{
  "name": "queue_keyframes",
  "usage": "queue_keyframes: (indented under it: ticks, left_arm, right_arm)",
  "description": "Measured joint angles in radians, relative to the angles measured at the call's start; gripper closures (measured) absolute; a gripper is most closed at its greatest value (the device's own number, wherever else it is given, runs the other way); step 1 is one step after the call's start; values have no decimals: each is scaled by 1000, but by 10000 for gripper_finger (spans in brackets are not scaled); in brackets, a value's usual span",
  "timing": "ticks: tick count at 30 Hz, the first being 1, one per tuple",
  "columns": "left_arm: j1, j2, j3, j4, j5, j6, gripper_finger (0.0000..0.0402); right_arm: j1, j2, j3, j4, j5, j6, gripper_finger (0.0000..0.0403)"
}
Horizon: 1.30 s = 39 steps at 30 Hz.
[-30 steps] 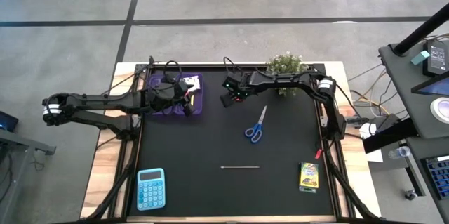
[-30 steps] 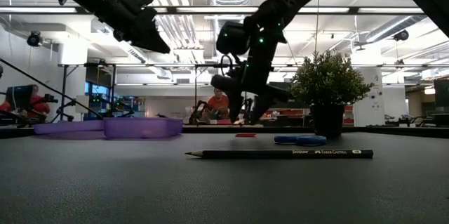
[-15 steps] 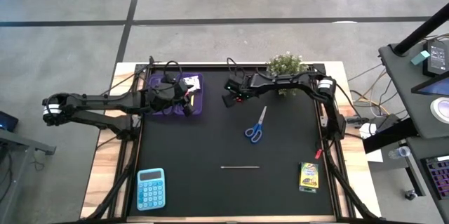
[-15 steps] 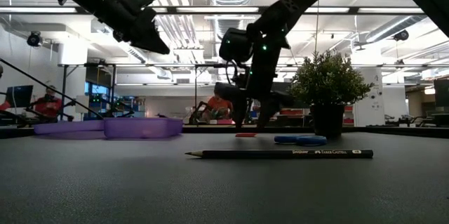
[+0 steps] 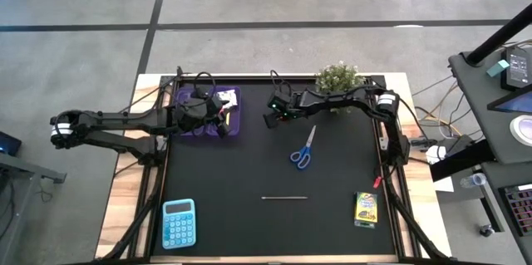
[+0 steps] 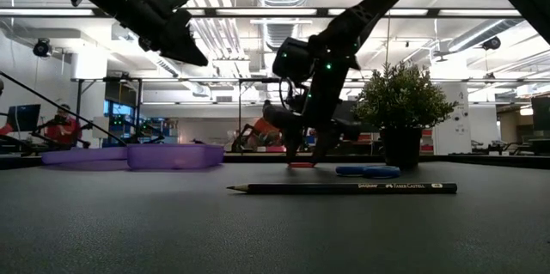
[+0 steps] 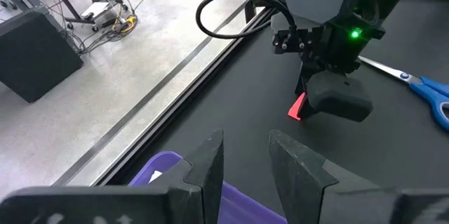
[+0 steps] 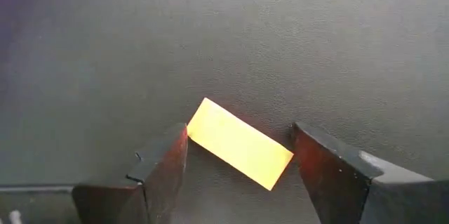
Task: Pack school essentials
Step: Put the orange eraser into the purple box
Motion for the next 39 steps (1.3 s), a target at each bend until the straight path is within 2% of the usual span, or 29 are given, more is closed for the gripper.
queue_keyframes:
  ticks: [3, 18, 32, 39]
  left_arm:
    - [0, 0, 0, 6, 0, 0, 304]
    - [0, 0, 1, 6, 0, 0, 304]
    - [0, 0, 1, 6, 0, -1, 304]
    - [0, 0, 1, 6, 1, -5, 304]
  right_arm:
    - [-1, -1, -9, 25, -40, -21, 174]
    - [28, -7, -30, 49, -63, -110, 240]
    - [71, -13, -31, 51, -60, -160, 365]
    - [83, -20, -26, 58, -23, -203, 380]
